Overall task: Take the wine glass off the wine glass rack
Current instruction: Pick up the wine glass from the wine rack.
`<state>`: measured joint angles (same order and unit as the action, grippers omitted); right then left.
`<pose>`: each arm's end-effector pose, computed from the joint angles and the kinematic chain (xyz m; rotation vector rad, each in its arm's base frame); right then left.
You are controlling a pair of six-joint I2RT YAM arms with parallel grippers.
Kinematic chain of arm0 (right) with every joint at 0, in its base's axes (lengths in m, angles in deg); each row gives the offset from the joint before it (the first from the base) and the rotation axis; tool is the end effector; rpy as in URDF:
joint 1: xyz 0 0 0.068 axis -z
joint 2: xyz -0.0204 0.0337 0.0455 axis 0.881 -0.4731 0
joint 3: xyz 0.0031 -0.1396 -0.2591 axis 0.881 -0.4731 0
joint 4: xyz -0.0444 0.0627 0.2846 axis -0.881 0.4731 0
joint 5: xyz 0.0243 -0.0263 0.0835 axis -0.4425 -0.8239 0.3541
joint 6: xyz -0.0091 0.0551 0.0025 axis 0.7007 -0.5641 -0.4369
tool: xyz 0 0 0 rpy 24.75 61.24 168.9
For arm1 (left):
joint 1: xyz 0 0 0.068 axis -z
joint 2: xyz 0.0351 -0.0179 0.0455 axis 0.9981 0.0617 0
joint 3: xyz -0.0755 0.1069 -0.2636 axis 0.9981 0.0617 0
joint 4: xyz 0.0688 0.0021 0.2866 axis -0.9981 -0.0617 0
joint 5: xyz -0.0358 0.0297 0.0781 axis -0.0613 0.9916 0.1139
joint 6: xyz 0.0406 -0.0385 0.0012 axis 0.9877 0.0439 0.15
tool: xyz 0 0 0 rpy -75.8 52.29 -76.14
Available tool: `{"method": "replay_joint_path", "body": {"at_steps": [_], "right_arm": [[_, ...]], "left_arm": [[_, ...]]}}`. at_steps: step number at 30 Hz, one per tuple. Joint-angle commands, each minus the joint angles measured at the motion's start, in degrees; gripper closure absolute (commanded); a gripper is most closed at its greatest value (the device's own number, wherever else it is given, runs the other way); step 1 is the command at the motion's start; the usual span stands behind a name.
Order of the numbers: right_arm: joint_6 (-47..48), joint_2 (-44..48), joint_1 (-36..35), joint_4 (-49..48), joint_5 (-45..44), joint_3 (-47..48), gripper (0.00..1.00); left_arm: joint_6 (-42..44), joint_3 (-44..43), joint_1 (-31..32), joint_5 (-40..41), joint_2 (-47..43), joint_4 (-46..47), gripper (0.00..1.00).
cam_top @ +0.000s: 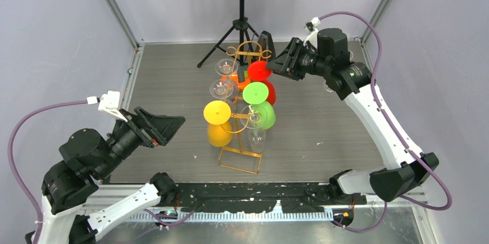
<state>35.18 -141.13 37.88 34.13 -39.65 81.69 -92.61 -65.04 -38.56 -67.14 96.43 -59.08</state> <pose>0.2815 0.1408 0.4616 0.1139 2.1513 1.1273 0.0287 -0.0176 0.4836 -0.1678 1.7879 -1.0034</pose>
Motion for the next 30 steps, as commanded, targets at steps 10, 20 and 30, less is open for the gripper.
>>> {"method": "replay_joint_path", "body": {"at_steps": [10,20,30], "right_arm": [[-3.7,0.6,-1.5,-5.9,2.0,-1.5,0.64],[-4.4,1.2,-2.0,-6.6,2.0,-1.4,0.93],[-4.9,2.9,-1.9,-6.6,1.8,-1.1,0.94]], "left_arm": [[0.1,0.2,0.1,1.8,-2.4,0.0,0.01],[0.0,0.5,0.1,3.5,-4.1,-1.0,0.01],[0.1,0.7,0.1,3.7,-4.0,-1.1,0.01]]}}
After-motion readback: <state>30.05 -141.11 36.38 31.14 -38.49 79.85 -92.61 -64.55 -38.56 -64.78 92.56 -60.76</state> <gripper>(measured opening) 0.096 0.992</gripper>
